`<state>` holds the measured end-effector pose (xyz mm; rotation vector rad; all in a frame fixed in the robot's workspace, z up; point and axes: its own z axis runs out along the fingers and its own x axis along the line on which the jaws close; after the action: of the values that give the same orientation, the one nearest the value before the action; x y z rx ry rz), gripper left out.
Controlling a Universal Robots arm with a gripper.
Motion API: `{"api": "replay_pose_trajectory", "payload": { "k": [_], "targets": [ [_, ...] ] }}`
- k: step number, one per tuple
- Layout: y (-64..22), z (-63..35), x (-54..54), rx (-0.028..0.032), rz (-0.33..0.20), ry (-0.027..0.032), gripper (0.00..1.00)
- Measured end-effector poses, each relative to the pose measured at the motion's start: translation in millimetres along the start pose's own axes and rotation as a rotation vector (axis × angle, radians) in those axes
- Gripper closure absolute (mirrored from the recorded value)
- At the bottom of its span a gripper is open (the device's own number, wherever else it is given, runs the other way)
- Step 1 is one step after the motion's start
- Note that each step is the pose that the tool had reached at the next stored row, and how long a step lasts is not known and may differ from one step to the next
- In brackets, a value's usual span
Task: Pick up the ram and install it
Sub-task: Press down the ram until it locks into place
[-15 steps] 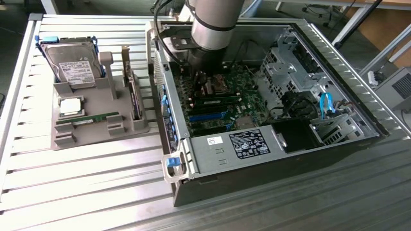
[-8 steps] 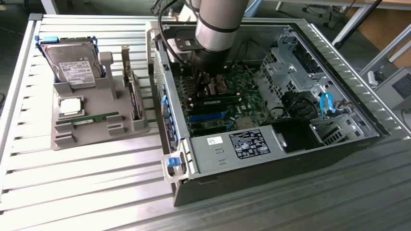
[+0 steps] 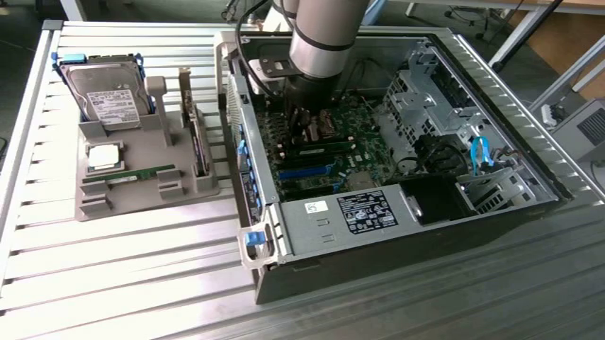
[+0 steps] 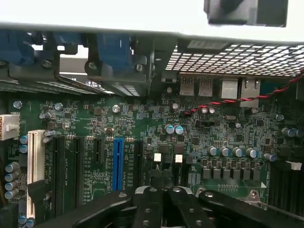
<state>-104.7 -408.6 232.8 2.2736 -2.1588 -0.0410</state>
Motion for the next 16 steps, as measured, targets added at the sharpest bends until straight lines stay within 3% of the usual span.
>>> {"api": "replay_pose_trajectory", "payload": {
  "k": [3, 4, 7, 9, 10, 13, 14, 16],
  "targets": [
    [-2.6, 2.4, 0.2, -0.0003, 0.000, -0.0005, 0.91],
    [-2.9, 0.1, -0.1, 0.0017, 0.000, -0.0028, 0.91],
    [-2.9, -13.0, 0.0, -0.0001, 0.000, -0.0007, 0.91],
    [-14.7, -13.6, 0.6, -0.0054, 0.000, -0.0011, 0.91],
    [-26.7, -13.9, 1.2, -0.0134, 0.000, -0.0014, 0.91],
    [-48.0, -14.5, 2.3, -0.0257, 0.000, -0.0020, 0.91],
    [-59.6, -15.1, 2.9, -0.0315, 0.000, -0.0023, 0.91],
    [-69.8, -16.4, 3.5, -0.0356, 0.000, -0.0024, 0.91]
  ]
}}
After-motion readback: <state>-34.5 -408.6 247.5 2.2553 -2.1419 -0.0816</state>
